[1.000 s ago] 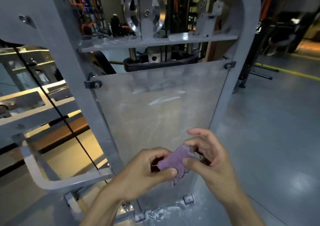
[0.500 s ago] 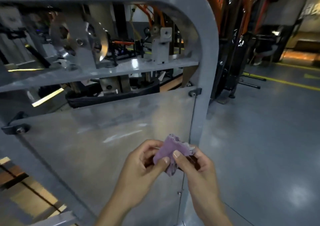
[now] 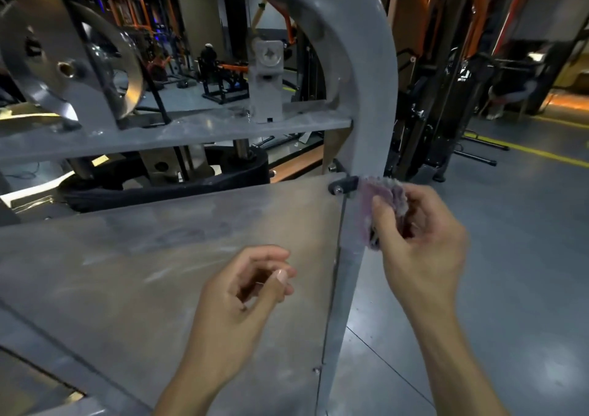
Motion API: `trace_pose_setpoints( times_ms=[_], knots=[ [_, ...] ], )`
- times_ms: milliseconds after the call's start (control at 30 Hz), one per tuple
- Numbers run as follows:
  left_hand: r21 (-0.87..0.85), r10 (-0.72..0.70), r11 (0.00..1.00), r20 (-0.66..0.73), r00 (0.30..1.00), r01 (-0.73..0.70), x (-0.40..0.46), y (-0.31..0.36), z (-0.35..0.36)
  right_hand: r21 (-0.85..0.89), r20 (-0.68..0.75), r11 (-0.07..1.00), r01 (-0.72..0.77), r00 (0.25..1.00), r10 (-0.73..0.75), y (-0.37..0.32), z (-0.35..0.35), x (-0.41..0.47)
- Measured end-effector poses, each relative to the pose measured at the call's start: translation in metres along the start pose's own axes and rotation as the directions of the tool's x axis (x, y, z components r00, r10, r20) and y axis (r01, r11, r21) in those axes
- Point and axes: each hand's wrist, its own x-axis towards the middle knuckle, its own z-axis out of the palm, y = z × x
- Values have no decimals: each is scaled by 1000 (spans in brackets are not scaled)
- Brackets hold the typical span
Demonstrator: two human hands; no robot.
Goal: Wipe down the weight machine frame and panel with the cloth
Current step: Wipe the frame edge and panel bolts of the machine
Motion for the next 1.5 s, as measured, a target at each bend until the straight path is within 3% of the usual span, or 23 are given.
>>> trace_pose_setpoints(
  times_ms=[167,300,467,567,667,800,1033,1200,1367,1500],
  knots=[
    [9,11,1000,-29,1000,-11,9,0,3,-128,15,980,153,988,-152,10,25,12],
    [-6,1,1000,-40,999,-1,13,-3,8,-138,35,982,126,992,-123,30,38,-5],
    [5,31,1000,-78,996,-31,18,-4,8,7,-2,991,135,991,-135,16,37,19],
    [4,32,999,-83,996,-32,18,-4,9,-57,31,977,203,979,-202,15,36,22],
    [-1,37,999,-91,995,-37,16,-5,9,-97,51,985,144,989,-139,26,26,8],
    [11,40,999,-94,995,-39,15,-4,11,-36,13,990,140,990,-140,18,18,19],
    [11,23,1000,-101,995,-22,14,-7,19,-193,161,926,326,941,-297,-4,30,22],
    [-4,14,1000,-109,994,-15,13,-8,23,-193,81,949,251,968,-239,8,12,36],
    [13,30,999,-113,993,-29,17,-4,27,-186,223,919,347,926,-304,-9,36,24],
    [0,40,999,-138,990,-40,14,-4,23,-220,149,931,292,953,-264,-1,17,37]
  ],
)
